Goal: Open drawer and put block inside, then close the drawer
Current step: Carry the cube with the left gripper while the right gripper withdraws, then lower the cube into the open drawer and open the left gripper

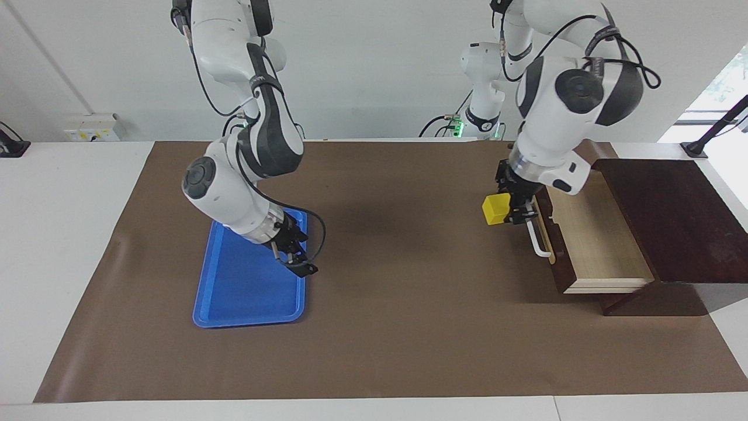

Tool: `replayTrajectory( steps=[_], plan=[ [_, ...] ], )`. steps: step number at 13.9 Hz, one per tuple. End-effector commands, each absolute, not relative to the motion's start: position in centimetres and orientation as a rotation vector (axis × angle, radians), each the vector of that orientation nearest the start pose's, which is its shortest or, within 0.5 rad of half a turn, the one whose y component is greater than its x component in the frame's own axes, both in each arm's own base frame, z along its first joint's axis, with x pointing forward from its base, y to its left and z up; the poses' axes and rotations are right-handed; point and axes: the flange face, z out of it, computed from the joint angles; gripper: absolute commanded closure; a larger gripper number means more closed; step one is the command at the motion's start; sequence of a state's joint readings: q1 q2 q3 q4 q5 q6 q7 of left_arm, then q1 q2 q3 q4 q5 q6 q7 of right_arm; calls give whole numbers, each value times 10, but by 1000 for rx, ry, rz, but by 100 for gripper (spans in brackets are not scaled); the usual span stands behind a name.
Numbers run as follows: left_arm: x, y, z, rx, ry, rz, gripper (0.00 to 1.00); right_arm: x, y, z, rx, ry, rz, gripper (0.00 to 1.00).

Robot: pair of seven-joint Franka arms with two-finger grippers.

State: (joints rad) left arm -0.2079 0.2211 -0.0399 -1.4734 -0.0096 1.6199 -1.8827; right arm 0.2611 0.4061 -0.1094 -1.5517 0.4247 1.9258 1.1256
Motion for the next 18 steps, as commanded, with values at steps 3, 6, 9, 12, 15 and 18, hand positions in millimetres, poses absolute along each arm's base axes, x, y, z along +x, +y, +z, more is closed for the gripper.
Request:
replayTrajectory(
  steps=[3, 6, 9, 12, 15, 18],
  plan=[
    [585, -41, 576, 2282, 2181, -183, 100, 633, 94, 491, -2825, 989, 143, 0],
    [585, 0, 574, 2309, 2138, -163, 100, 602, 80, 551, -2916, 761, 116, 0],
    [577, 29, 554, 2292, 2108, -95, 100, 567, 75, 596, -3021, 475, 68, 0],
    [571, 53, 503, 2272, 2125, 51, 100, 556, 61, 605, -3102, 90, 84, 0],
    [569, 61, 488, 2255, 2156, 34, 100, 551, 41, 597, -3139, -14, 123, 0],
    [560, 47, 461, 2248, 2197, -13, 100, 550, 13, 594, -3136, -55, 135, 0]
  ],
)
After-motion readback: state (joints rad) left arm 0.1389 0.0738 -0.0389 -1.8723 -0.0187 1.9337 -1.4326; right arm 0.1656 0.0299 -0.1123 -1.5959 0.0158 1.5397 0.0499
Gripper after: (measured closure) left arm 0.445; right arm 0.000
